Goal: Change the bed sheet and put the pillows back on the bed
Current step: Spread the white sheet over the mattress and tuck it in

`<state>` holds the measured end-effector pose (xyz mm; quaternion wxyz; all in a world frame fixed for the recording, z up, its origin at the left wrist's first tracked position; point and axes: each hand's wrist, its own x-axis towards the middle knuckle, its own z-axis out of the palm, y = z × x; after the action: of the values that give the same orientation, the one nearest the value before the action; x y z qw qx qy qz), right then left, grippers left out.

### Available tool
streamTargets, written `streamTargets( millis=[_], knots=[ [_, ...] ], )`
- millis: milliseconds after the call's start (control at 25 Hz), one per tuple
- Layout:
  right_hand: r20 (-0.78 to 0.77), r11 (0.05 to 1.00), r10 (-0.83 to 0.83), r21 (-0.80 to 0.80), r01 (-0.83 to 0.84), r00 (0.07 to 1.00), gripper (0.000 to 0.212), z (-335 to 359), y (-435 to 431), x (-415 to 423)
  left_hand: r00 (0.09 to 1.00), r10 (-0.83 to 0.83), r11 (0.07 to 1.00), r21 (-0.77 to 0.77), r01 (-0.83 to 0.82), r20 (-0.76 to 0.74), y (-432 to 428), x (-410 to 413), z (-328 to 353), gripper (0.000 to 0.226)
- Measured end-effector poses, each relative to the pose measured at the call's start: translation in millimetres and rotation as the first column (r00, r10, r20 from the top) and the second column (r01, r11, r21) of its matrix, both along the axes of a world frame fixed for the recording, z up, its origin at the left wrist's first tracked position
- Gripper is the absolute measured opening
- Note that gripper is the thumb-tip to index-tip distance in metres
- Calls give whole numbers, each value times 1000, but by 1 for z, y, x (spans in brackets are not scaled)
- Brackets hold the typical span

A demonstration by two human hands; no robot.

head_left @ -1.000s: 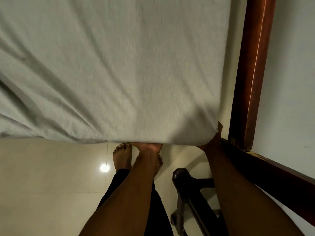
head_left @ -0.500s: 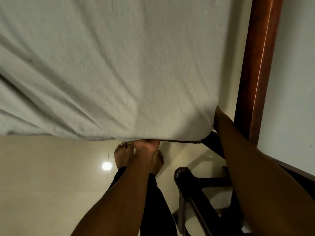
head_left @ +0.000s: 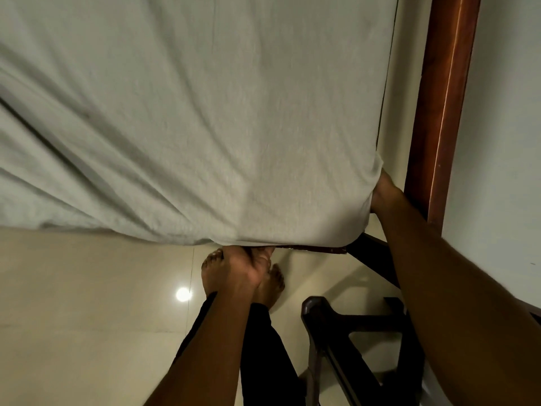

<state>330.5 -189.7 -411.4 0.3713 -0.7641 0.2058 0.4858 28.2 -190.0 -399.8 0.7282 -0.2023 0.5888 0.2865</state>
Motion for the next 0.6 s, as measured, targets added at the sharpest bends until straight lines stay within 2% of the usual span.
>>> streamTargets(
  millis=[40,120,200,280,360,440,520,600],
  knots=[
    [33,996,-81,33,80,996,35,10,2,-3,998,-39,999,-12,38,-51,-2,-1,5,44],
    [116,974,-227,42,224,967,37,26,2,-9,981,-113,992,-71,103,-156,-3,-2,12,48],
    [176,968,-251,51,246,952,41,40,-1,-22,967,-135,987,-111,114,-214,-2,-4,20,43],
    [273,983,-176,3,182,946,37,38,-6,-30,967,-153,983,-134,127,-206,-2,-7,24,38],
    [327,990,-19,-125,64,945,32,43,-13,-36,974,-171,980,-129,152,-149,-5,-5,25,35],
    [314,981,27,-191,35,949,33,43,-20,-38,976,-200,974,-130,188,-90,-6,-1,25,31],
    [262,981,28,-192,23,965,22,39,-23,-35,969,-226,969,-124,214,-95,-6,1,21,27],
    [277,972,120,-228,-56,953,19,33,-19,-28,952,-287,954,-118,274,-106,-8,1,12,28]
  ],
)
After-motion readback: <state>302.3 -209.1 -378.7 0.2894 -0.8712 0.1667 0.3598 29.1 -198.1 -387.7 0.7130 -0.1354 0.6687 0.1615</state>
